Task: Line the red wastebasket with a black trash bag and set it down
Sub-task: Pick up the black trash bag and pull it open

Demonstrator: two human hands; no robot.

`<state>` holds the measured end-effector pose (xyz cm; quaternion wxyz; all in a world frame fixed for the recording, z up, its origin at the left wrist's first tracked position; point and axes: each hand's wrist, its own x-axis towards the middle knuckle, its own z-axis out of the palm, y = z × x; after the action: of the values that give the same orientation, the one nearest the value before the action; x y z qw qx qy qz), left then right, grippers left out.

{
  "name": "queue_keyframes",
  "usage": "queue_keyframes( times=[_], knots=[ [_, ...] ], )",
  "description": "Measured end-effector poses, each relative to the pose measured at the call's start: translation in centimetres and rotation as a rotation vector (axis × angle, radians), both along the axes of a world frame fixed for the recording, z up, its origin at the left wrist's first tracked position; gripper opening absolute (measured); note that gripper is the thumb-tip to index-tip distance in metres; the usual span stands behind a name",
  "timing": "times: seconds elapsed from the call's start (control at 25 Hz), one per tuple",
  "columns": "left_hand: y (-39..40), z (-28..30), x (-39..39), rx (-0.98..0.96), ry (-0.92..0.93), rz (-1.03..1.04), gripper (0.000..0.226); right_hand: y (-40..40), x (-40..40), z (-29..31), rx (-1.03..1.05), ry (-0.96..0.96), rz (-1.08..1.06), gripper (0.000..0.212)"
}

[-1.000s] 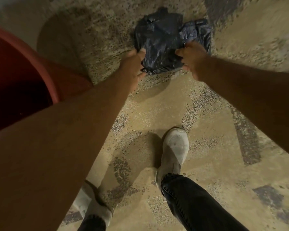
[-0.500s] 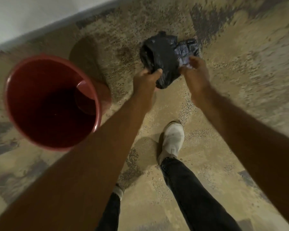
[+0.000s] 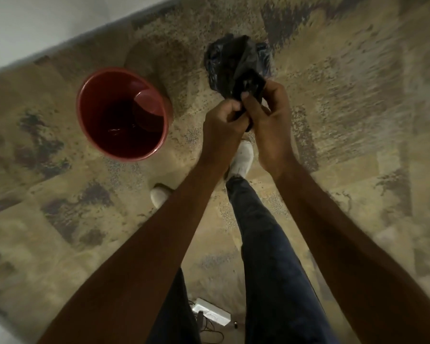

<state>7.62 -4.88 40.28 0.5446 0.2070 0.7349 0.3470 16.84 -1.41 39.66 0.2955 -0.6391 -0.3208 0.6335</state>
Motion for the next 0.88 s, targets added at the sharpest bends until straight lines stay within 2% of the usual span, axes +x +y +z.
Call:
queue_keyframes(
  times=[0.08,0.24,0.48,0.56,0.72,0.8,0.88],
  knots=[
    [-0.8,1.9,-0.9,0.048,-0.018,0.001,0.011,-0.3,-0.7,2.0,-0.043,0.035,-0.060,0.018],
    [-3.3,4.1,-3.7,0.074,-0.027,0.082,0.017,-1.7,-2.3,5.0,-0.172,0.103,-0.146,0.031],
    [-7.5,5.9,-10.5,0.000,0.035,0.217,0.022,-4.9,-5.8,8.1,-0.200,0.135,-0.170,0.023],
    [-9.0,6.9,-13.1,-0.037,0.051,0.146,0.026,-6.4,-7.1,8.9,-0.203,0.156,-0.189,0.020],
    [-11.5,9.4,-17.2,-0.071,-0.036,-0.147,0.047,-9.3,-10.4,11.0,-0.222,0.242,-0.207,0.017],
    [-12.5,10.6,-18.5,-0.011,-0.038,-0.296,0.046,-10.9,-12.1,12.1,-0.216,0.254,-0.194,0.017],
    [-13.2,11.5,-19.3,0.030,-0.028,-0.345,0.035,-12.3,-13.5,13.2,-0.204,0.256,-0.174,0.019]
  ],
)
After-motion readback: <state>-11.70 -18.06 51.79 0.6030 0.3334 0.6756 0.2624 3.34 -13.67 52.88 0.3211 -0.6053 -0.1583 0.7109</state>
